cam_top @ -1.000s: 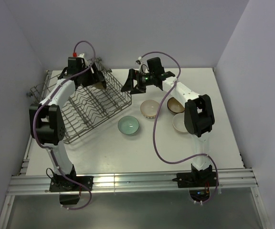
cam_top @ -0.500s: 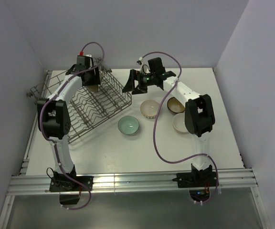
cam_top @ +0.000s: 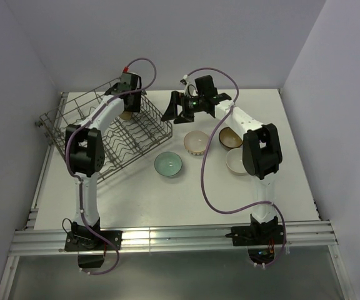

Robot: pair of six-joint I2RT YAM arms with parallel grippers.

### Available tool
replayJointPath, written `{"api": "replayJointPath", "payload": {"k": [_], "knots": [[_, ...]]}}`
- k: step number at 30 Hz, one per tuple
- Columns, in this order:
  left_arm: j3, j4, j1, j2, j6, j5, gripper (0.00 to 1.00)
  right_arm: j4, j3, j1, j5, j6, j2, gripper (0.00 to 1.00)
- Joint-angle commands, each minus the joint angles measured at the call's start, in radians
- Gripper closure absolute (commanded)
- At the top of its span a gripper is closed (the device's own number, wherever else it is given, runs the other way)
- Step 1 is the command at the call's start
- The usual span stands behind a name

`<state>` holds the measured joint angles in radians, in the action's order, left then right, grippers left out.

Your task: Load the bowls into the dish rack

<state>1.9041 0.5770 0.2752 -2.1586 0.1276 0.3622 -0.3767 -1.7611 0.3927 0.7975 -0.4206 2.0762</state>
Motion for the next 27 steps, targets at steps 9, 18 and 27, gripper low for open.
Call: {"api": "replayJointPath", "payload": {"k": [9,18,27], "knots": [[0.084,-0.019,0.033,-0.043,-0.098,0.158,1.00,0.009,0.012,-0.034,-0.004,0.023,-0.079,0.01],[0.133,0.011,0.050,-0.107,-0.111,0.142,0.99,-0.004,0.018,-0.061,-0.001,0.032,-0.093,0.01],[0.161,0.017,0.055,-0.162,-0.117,0.158,0.91,-0.001,0.041,-0.068,-0.003,0.042,-0.102,0.01]]}}
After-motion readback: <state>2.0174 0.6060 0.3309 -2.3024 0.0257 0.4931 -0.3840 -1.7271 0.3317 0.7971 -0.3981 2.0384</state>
